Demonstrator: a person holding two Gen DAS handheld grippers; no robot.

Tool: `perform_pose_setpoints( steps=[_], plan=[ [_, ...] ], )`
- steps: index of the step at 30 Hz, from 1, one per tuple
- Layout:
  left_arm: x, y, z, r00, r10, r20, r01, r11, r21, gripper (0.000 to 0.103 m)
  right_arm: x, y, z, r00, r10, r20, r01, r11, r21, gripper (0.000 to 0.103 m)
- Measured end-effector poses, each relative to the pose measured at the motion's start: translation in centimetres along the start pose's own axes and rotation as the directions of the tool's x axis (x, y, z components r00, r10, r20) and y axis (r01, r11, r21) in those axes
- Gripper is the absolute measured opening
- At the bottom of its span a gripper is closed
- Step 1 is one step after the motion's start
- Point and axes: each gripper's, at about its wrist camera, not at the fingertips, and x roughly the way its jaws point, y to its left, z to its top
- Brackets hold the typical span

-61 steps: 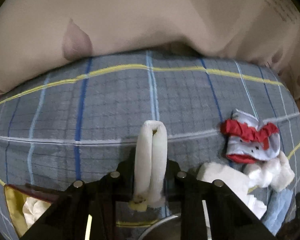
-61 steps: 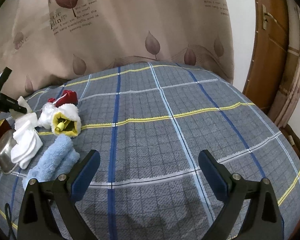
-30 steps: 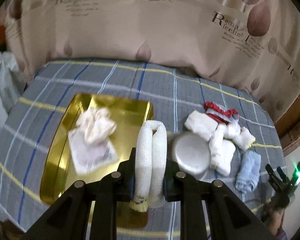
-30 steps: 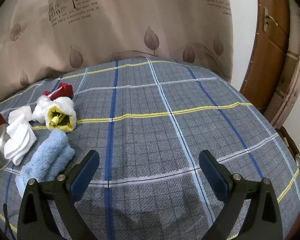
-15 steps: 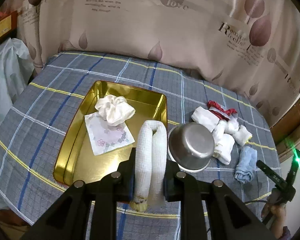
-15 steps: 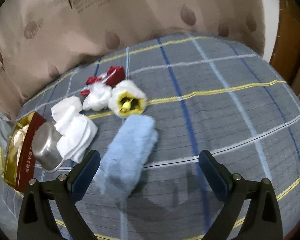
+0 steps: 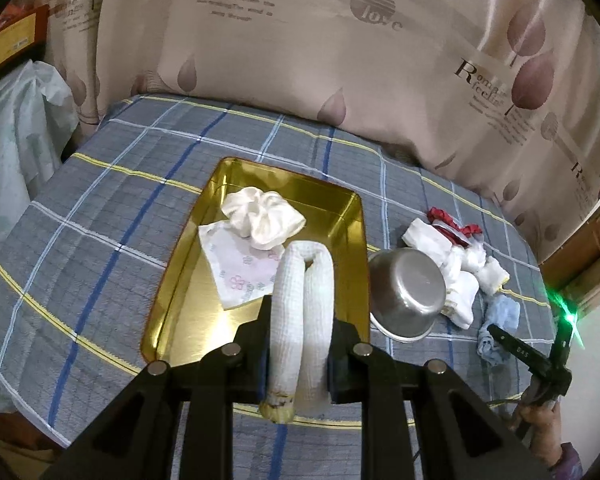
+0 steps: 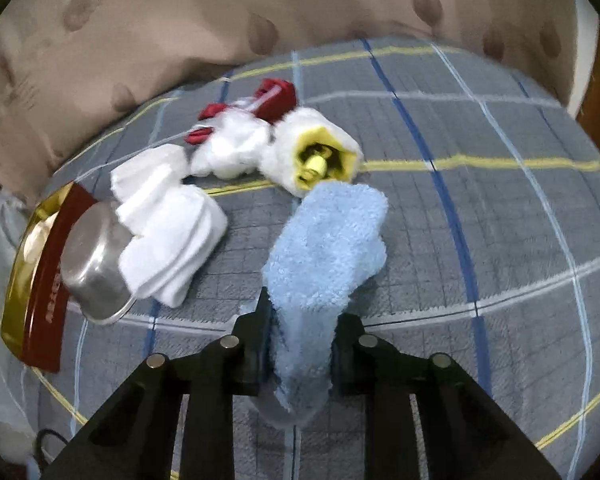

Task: Organize soft objects
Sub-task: 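Grasp the blue towel with the right tool while the left tool lowers the white towel into the tray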

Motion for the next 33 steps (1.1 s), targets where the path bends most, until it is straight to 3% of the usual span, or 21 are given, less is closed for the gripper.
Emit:
perform_pose_setpoints(
  steps=[7,16,25,29,33],
  plan=[
    [0.6,0.6,0.6,1.000,0.002,-0.005,-0.002,1.000,0.027,0.021,-2.0,-0.8,-3.0,0.995,-0.013,0.100,0.019,0.998,-0.058,0.019],
    [7.1,-2.1,5.2,0.998,-0.056,-0.017,0.058,0.986,0.154,0.022,-1.8,-1.2,-4.1,0.982,-0.076,0.174,0.097,0.989,-0.116,0.019],
    [14.2,-3.4,7.6,0.996,0.021,-0.085,-0.004,0.980,0.200,0.027,-1.8,-1.7,-4.2,0.985,-0.041,0.166,0.057,0.994,-0.095,0.019],
    [14.2,-3.2,7.6,0.995,0.068,-0.077,-0.052,0.979,0.196,0.038,-1.8,-1.7,-4.2,0.986,-0.033,0.164,0.049,0.995,-0.090,0.019],
    [12.1,-3.0,7.5,0.997,0.069,-0.028,-0.063,0.982,0.178,0.039,-1.8,-1.8,-4.2,0.986,-0.029,0.165,0.044,0.995,-0.088,0.019]
  ],
)
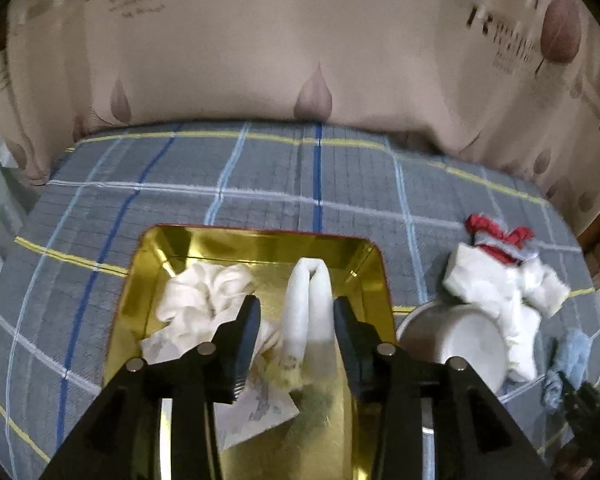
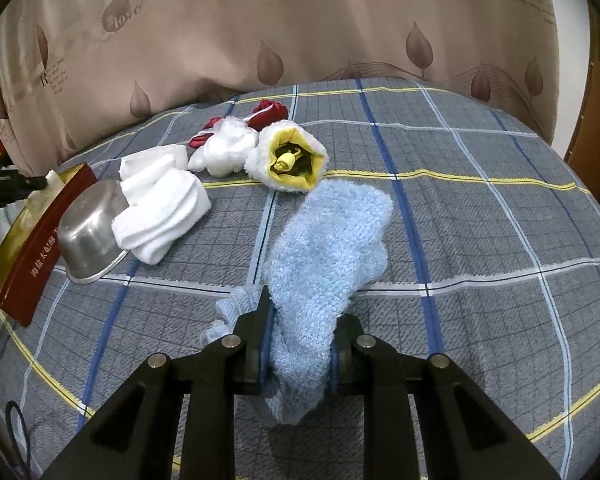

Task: Organize soft objects
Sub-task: 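Grasp the blue towel with the right tool while the left tool lowers the white towel into the tray, then carry the blue towel into the tray and open the right tool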

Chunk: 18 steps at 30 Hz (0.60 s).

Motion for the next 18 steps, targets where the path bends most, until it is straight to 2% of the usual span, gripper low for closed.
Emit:
perform_pose_setpoints(
  steps=[3,6,10,12,18],
  plan=[
    [-2.5,0.4,-0.4,0.999,-0.026,0.040,0.028,0.999,-0.038,0.040,0.0,0.0,0.0,1.000,0.000,0.001,0.000,1.000,-0.001,0.019],
    [-5.1,0.7,-1.7,0.998,-0.004,0.068,0.009,0.997,-0.075,0.040,-0.1,0.0,0.0,1.000,0.000,0.002,0.000,1.000,-0.003,0.019],
    [-8.3,1.4,-4.9,0.997,0.028,0.069,-0.019,0.991,-0.134,0.040,-0.4,0.2,0.3,1.000,0.002,0.001,-0.002,1.000,-0.014,0.019],
    [-9.9,1.8,-7.3,0.995,0.094,0.045,-0.085,0.983,-0.164,0.040,-0.7,0.4,0.5,1.000,0.010,0.004,-0.010,1.000,-0.014,0.019],
    [-13.7,3.0,-13.4,0.980,0.197,0.033,-0.183,0.950,-0.253,0.040,-3.4,3.0,2.4,0.997,0.062,0.045,-0.060,0.996,-0.061,0.019]
  ],
)
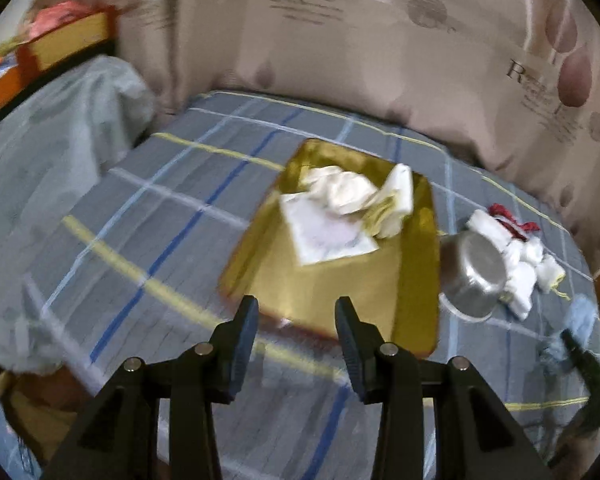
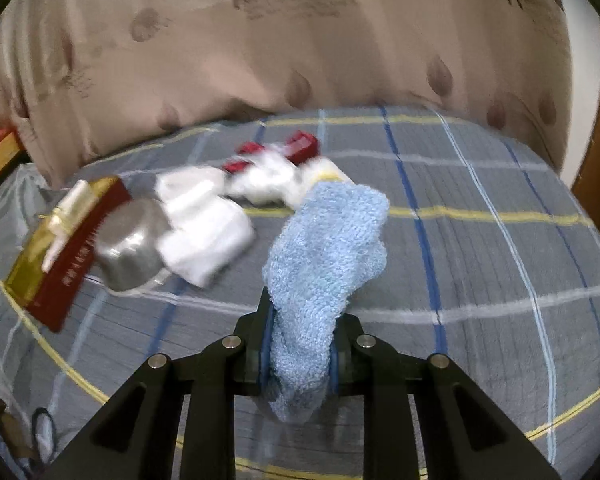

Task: Organize soft objects
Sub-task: 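Carry the blue towel into the tray and open the right tool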

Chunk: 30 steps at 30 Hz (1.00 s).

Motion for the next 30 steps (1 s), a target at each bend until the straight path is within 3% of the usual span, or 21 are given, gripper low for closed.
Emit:
perform_pose_setpoints(
  steps=[3,8,13,17,23,30],
  plan=[
    [-1.5,1.1,-2.0,0.997,0.077,0.029,-0.077,0.997,-0.027,0.041,-1.3,2.0,1.6,0.998,0.049,0.027,-0.049,0.999,-0.020,0.019],
    [-2.8,2.1,-3.4,0.991,0.119,0.069,-0.117,0.993,-0.025,0.041,-2.6,6.6,4.4,0.983,0.181,0.040,-0.179,0.982,-0.051,0.019],
    [-3.8,2.2,-3.1,0.986,0.120,0.114,-0.118,0.993,-0.019,0.041,-2.3,12.7,7.2,0.945,0.327,0.015,-0.325,0.942,-0.089,0.019],
    [-4.4,2.1,-2.8,0.979,0.139,0.147,-0.140,0.990,0.000,0.041,-0.5,18.6,8.9,0.902,0.427,-0.056,-0.431,0.893,-0.129,0.019],
    [-4.2,3.2,-2.5,0.986,0.117,0.119,-0.114,0.993,-0.031,0.041,5.3,27.1,9.9,0.857,0.477,-0.196,-0.509,0.844,-0.170,0.020],
    [-4.4,3.5,-2.3,0.983,0.130,0.132,-0.127,0.992,-0.027,0.041,10.8,32.3,10.2,0.860,0.421,-0.289,-0.482,0.855,-0.191,0.020]
  ],
)
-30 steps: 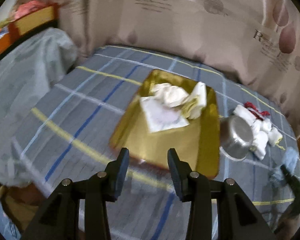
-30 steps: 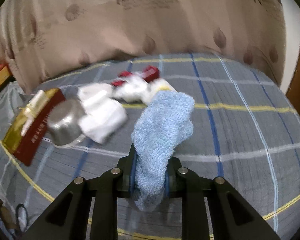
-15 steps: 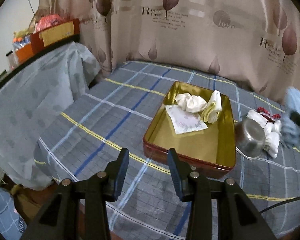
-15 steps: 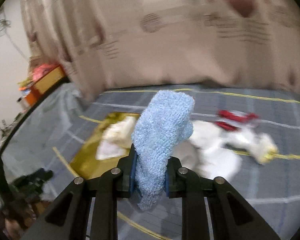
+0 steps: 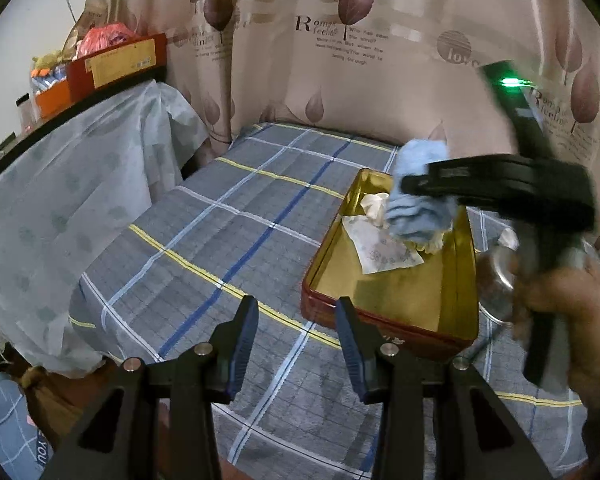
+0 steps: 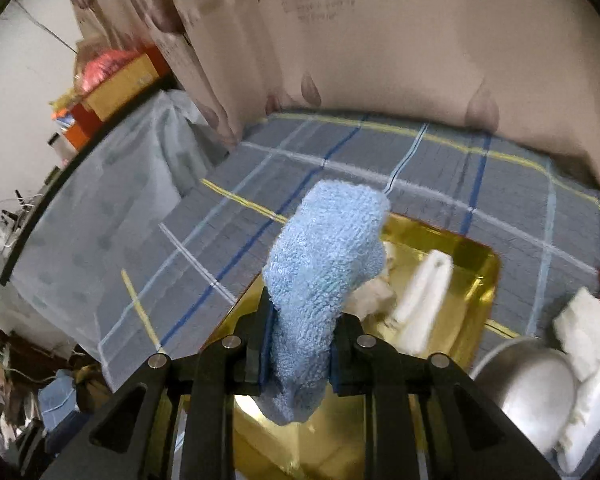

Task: Organize soft objects
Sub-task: 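Carry the blue towel into the tray and open the right tool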

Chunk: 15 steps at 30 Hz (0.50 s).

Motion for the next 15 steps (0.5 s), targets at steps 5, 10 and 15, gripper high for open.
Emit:
perform_pose_setpoints(
  steps=[5,10,15],
  plan=[
    [0.1,-0.4,-0.1,1.000,0.010,0.005,-0.010,1.000,0.025,0.041,3.4,0.0,0.7,0.999,-0.013,-0.049,0.014,1.000,0.016,0.020],
    [0.4,-0.4,-0.2,1.000,0.009,-0.006,-0.009,1.000,0.028,0.041,5.7,-1.1,0.9,0.994,-0.005,-0.110,0.014,0.997,0.077,0.020],
    [0.5,-0.3,-0.3,1.000,0.009,-0.008,-0.008,1.000,0.026,0.041,6.1,-1.0,0.9,0.993,-0.013,-0.114,0.022,0.997,0.080,0.034]
  ],
)
